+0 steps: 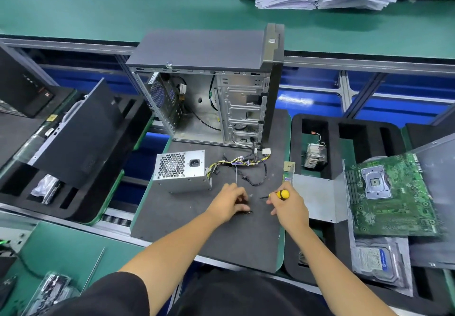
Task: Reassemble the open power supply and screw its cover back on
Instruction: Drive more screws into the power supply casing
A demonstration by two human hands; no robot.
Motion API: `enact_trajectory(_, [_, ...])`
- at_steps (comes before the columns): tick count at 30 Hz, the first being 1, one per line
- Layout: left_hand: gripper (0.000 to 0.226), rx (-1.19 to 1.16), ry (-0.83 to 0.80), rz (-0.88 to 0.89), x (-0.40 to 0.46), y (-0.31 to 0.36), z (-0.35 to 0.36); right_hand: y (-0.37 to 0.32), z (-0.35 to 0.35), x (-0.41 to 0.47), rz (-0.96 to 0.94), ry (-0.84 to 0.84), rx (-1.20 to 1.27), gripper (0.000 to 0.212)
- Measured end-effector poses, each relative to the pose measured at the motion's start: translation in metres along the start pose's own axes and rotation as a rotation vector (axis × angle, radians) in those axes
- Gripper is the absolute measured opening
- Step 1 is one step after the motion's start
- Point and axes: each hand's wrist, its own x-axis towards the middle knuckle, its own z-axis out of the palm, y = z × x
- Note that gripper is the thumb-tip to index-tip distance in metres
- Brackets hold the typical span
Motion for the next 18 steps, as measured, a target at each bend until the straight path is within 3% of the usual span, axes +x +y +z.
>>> enact_trajectory(3, [0.041, 0.164, -0.130, 0.068, 0.006, 0.010, 0.009, 0.001, 0.000, 0.000, -0.001, -0.003, 0.006, 0.010])
enact_trajectory(9, [0.021, 0.417, -0.134, 0.060, 0.010, 0.017, 0.026, 0.006, -0.003, 0.003, -0.013, 0.001, 0.013, 0.009])
enact_trajectory(13, [0.022, 0.548, -0.161, 0.098, 0.014, 0.021, 0.031, 0.005, -0.004, 0.004, -0.015, 0.002, 0.018, 0.010])
enact_trajectory(16, [0.023, 0.414, -0.066, -0.005, 0.015, 0.023, 0.029, -0.001, -0.005, 0.005, -0.032, -0.006, 0.042, 0.009])
enact_trajectory(18, [0.018, 0.108, 0.034, -0.103, 0.013, 0.019, 0.022, -0.009, -0.007, 0.005, -0.055, -0.017, 0.065, 0.009])
